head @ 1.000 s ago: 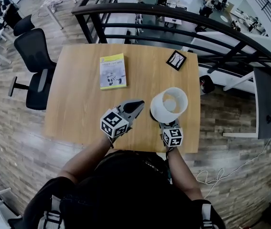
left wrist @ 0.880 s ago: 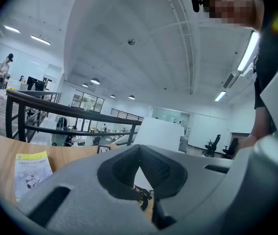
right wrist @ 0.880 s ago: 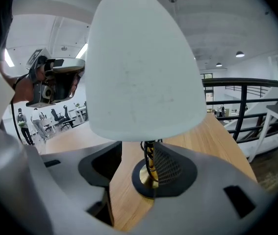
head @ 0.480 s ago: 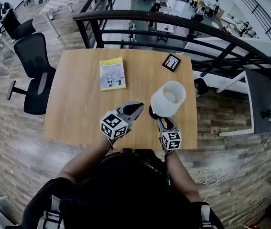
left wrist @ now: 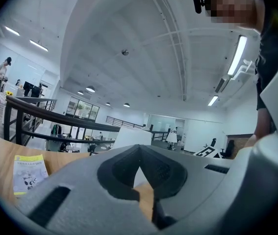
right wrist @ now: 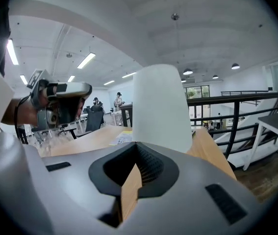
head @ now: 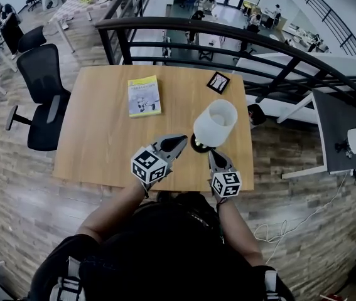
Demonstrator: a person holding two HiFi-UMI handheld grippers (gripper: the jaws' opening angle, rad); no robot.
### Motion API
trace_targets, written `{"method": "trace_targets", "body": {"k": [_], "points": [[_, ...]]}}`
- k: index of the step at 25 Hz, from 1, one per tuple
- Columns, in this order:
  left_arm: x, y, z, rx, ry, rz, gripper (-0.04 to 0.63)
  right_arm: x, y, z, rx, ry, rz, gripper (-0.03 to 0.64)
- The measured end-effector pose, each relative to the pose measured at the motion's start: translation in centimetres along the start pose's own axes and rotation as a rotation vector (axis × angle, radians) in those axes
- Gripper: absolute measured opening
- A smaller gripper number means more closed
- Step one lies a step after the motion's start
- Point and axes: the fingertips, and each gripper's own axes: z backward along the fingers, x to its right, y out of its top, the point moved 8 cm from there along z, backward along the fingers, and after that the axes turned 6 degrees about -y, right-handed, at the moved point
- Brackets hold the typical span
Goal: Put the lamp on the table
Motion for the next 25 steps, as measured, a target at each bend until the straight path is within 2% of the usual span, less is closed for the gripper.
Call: {"method": "trace_targets", "body": {"k": [4, 8, 12, 19, 25], "points": [[1.6, 0.2, -0.4, 0.020, 0.020, -0.005, 0.008, -0.3, 2.8, 1.5, 0.056, 0.038, 0.022, 0.015], [4.5, 0.8, -1.3, 0.037, 0.050, -0.031, 0.008, 0.3, 3.9, 3.6, 0.082, 0.079, 0.047, 0.015], [8.6, 0.1, -2.4, 0.046, 0.093, -0.039, 0.008, 1.7, 3.7, 6.9, 0.084, 0.114, 0.056, 0.015], [16.5, -1.6, -4.1, 0.042, 0.111, -0.056, 0.008, 3.6, 2.8, 13.3, 0.091, 0.159, 0.089, 0.015], [21.4, -3.0, -3.8, 0.050, 0.138, -0.046, 0.008, 4.1, 1.6, 17.9, 0.113, 0.189, 0.094, 0.015]]}}
